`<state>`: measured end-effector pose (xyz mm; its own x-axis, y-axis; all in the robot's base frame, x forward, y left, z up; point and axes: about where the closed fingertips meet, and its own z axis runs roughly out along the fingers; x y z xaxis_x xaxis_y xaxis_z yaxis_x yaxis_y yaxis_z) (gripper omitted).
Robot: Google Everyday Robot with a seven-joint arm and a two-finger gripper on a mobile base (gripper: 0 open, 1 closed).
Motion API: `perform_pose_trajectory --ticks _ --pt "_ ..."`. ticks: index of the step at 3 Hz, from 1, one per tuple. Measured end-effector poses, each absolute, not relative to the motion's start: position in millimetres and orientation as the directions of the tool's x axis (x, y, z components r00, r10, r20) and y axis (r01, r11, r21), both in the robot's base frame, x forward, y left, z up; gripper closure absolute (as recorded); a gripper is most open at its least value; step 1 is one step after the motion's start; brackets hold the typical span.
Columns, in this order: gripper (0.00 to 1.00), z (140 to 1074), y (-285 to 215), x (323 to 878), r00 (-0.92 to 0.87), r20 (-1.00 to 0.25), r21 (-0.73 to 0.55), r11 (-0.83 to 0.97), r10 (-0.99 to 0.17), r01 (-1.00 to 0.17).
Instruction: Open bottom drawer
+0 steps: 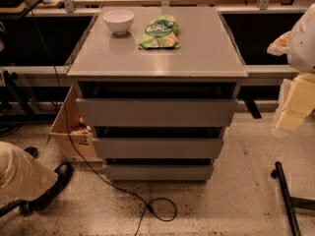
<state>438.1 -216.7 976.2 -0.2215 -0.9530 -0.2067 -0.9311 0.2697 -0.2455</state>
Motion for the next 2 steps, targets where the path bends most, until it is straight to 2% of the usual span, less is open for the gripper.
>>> perform_pose_trajectory --ticks 2 --pt "0.0 955.7 -209.4 441.3 -0.203 -0.22 -0.241 0.255 -0.954 -0.936"
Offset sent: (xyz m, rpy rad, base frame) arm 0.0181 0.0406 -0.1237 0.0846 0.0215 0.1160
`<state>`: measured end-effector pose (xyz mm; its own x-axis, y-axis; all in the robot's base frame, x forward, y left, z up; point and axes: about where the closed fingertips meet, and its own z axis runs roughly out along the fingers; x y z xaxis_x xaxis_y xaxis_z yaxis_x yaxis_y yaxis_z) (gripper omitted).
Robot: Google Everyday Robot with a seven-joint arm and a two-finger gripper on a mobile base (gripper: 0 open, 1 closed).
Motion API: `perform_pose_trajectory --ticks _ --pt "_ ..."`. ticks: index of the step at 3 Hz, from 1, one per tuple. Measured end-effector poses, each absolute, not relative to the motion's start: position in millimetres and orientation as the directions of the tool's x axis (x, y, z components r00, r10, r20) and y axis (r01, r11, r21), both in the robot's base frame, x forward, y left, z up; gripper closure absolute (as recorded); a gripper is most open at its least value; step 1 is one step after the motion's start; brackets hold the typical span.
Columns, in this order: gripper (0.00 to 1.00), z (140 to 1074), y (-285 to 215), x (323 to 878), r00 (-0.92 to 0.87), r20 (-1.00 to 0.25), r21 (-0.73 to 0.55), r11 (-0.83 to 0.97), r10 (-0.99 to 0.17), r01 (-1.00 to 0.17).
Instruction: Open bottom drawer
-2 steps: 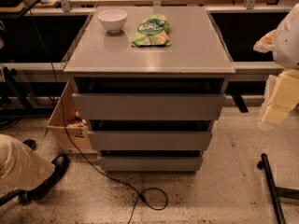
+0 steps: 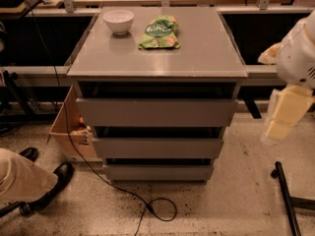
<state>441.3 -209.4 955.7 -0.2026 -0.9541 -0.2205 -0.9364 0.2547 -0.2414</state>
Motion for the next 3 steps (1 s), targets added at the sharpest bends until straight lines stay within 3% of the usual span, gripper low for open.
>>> perform_pose_trajectory --ticks 3 --pt "0.0 689.9 -142.8 478.0 -0.117 -0.334 -0.058 0.144 -0.935 -0.988"
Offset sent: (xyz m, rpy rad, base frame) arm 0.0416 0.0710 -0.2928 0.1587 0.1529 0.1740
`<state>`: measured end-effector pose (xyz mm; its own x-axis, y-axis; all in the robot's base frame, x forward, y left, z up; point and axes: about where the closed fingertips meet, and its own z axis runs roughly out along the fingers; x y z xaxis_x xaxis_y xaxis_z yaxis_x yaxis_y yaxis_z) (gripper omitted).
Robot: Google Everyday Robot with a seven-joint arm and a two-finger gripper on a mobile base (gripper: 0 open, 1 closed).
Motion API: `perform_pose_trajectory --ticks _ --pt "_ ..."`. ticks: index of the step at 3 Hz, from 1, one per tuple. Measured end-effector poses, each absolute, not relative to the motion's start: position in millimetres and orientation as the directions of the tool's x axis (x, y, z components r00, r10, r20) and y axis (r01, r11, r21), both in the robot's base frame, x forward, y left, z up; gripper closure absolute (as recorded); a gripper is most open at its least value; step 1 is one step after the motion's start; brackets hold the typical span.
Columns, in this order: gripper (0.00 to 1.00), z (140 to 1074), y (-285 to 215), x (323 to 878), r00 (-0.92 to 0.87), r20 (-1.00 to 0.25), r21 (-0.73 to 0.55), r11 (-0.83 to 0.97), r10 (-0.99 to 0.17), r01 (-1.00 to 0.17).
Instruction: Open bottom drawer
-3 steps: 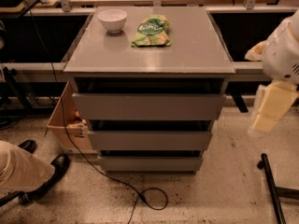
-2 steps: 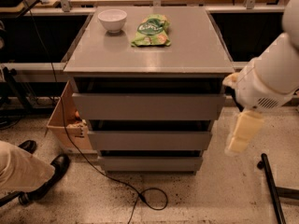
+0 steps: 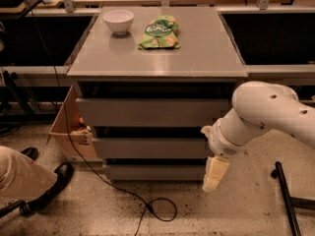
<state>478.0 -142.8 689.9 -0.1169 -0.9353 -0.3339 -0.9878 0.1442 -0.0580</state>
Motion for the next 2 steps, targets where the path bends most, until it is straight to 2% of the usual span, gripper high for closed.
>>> perform_pose_trajectory --ticks 2 --pt "0.0 689.2 -139.7 471.4 -0.126 -0.356 -0.059 0.156 -0.926 -0.986"
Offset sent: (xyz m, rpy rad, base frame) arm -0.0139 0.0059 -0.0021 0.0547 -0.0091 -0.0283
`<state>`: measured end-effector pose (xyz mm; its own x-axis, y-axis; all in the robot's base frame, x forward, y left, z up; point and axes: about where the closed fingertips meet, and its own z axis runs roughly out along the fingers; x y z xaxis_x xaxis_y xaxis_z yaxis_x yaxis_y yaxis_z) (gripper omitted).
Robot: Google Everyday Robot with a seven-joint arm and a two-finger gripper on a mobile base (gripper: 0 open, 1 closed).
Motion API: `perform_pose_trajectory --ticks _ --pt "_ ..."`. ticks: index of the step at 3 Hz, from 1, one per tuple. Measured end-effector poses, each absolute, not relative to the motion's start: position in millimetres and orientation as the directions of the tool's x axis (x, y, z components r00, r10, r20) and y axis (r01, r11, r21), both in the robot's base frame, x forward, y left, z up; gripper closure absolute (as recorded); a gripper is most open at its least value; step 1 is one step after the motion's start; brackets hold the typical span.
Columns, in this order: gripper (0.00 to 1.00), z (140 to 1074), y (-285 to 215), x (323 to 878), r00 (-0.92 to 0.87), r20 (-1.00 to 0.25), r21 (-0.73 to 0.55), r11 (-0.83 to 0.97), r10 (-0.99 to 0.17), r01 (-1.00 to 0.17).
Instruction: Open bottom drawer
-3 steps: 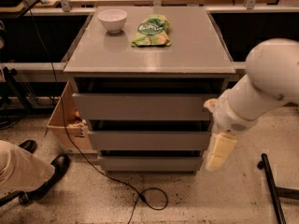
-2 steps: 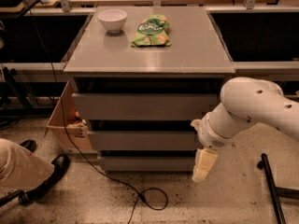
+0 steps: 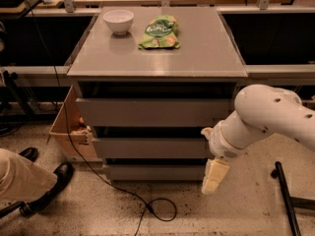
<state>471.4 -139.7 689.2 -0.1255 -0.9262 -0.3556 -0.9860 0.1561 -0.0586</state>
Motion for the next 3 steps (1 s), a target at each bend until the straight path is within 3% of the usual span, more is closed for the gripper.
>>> perform_pose_trajectory --ticks 1,3 --pt "0.0 647.6 -124.1 460.7 -0.126 -0.425 -0.033 0.155 -0.896 -0.987" --pt "0.0 508.4 -93.5 513.3 -0.057 -0.594 -0.074 0.125 -0.803 -0.989"
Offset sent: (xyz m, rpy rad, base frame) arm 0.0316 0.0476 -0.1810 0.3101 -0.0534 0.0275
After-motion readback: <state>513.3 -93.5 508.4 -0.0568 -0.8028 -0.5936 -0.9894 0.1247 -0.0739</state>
